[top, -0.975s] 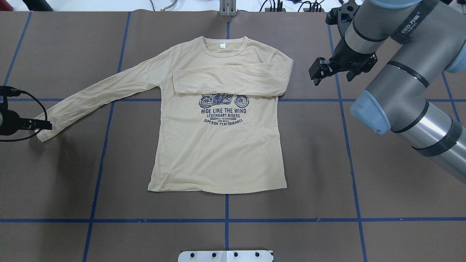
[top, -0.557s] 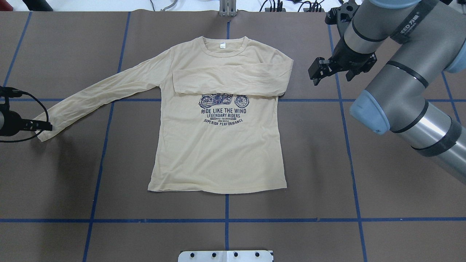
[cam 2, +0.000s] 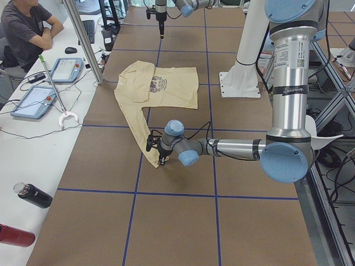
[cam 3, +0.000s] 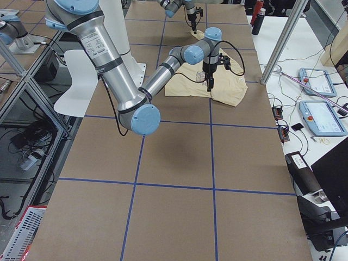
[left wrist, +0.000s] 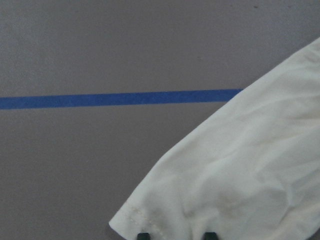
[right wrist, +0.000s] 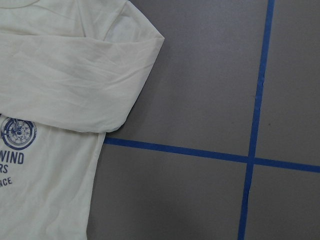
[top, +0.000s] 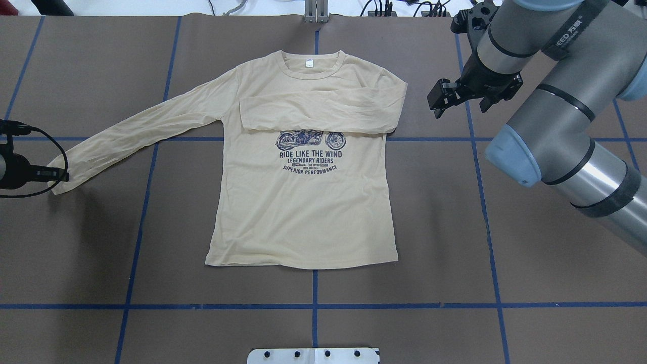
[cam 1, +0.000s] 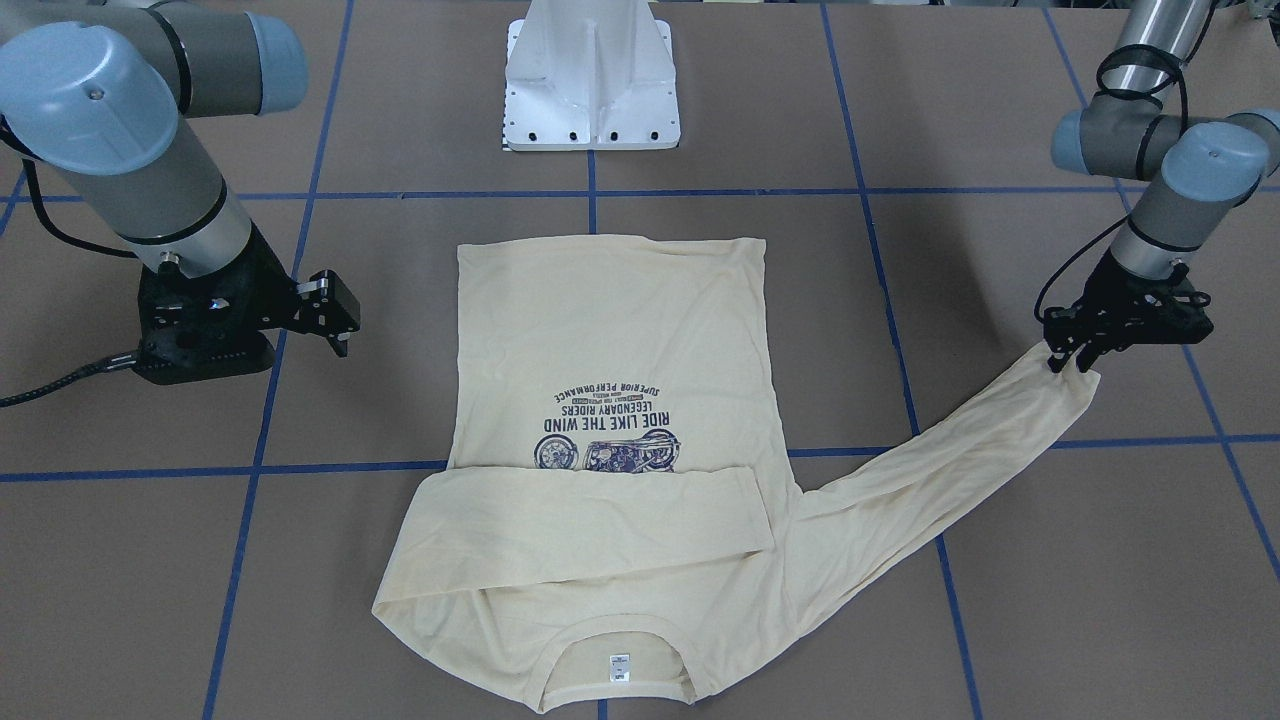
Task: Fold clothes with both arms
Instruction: 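Lower the left gripper to the cuff of the other sleeve and grasp it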
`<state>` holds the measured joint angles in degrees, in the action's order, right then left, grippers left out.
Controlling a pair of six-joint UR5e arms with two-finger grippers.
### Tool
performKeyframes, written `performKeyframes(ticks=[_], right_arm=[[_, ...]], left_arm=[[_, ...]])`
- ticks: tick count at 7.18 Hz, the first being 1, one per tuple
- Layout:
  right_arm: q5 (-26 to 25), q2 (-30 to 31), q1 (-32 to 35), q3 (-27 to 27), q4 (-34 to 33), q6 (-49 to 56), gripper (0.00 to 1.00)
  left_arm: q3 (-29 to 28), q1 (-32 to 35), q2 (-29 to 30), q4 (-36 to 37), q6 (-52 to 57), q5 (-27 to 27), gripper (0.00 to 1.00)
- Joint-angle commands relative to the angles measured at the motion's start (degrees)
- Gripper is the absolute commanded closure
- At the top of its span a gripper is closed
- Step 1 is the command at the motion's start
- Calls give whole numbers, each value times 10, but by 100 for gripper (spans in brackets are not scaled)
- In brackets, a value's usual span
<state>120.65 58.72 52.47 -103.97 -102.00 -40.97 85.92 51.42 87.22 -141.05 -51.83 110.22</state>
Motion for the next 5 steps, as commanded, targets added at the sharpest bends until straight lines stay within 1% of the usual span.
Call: performKeyframes(ticks=[1,2,3,4,5], right_arm=[[-1,1,0,0,0,-1,0],[-1,2,0,1,0,-1,0],[-1,2,0,0,0,-1,0],[-1,2,1,0,0,0,0],[0,3,2,0,0,1,0]], left_arm=[[8,0,0,2,0,2,88],[21,0,-5,5,-1,4,100],[34,1,-7,12,-1,8,100],[52,1,-8,32,-1,30,100],[86,3,-2,75,-1,52,100]])
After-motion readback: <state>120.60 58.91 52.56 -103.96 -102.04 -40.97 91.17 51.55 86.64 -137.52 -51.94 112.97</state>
